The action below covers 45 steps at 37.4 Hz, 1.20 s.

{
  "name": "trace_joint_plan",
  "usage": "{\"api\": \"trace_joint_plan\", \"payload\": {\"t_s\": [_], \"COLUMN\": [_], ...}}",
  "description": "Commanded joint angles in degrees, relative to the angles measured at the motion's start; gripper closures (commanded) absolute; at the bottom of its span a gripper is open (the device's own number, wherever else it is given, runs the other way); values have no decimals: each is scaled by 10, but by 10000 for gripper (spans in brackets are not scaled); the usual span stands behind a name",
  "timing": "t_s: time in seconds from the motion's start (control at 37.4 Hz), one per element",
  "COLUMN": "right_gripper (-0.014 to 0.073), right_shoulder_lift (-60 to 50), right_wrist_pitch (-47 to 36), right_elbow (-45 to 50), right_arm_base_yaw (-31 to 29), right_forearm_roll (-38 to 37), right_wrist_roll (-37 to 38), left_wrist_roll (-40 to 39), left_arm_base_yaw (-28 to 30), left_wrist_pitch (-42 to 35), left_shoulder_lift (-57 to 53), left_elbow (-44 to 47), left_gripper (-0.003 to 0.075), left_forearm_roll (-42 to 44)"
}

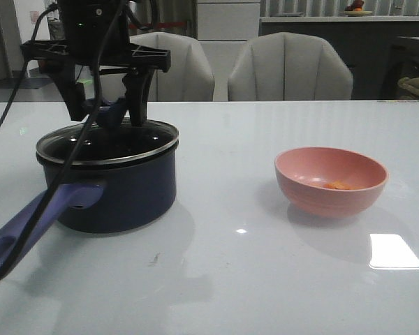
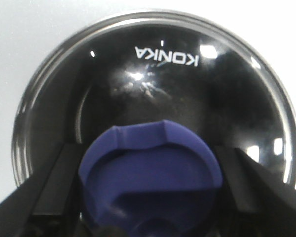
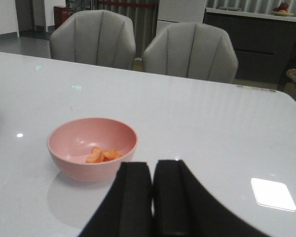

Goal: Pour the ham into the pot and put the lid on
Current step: 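Lower the left gripper onto the purple lid knob and grasp it, then lift the glass lid off the pot with the left gripper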

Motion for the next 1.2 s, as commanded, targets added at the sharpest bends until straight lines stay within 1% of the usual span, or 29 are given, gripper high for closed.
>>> {"api": "trace_joint_plan", "payload": {"t_s": [0.0, 0.11, 0.24, 0.35, 0.43, 0.59, 0.8, 0.94, 1.04, 1.18], "right_gripper": [417, 417, 417, 417, 417, 417, 417, 417, 417, 417], "right_shoulder_lift": [-12, -12, -12, -12, -12, -12, -12, -12, -12, -12], "right_wrist_pitch": [-45, -45, -45, -45, -45, -45, -45, -45, -45, -45], "right_elbow": [-3, -3, -3, -3, -3, -3, -3, -3, -3, -3], "right_arm_base_yaw": [-4, -4, -4, -4, -4, -4, -4, -4, -4, -4], "right_forearm_roll": [-6, -6, -6, -6, -6, -6, -6, -6, -6, -6], "right_wrist_roll": [0, 0, 0, 0, 0, 0, 0, 0, 0, 0], "left_wrist_roll": [-8, -8, -8, -7, 14, 36, 53, 78, 87, 99], "left_arm_base_yaw": [-3, -3, -3, 5, 14, 56, 143, 193, 221, 240], "left_wrist_pitch": [-8, 8, 31, 31, 31, 31, 30, 8, -17, -60], "left_shoulder_lift": [-34, -34, -36, -48, -59, -88, -142, -168, -174, -174], "left_elbow": [-42, -70, -101, -104, -101, -80, -4, 60, 109, 175], "left_gripper": [440, 440, 440, 440, 441, 440, 440, 440, 441, 440], "left_forearm_roll": [1, 1, 26, 30, 28, 28, 28, 17, 10, 11]}}
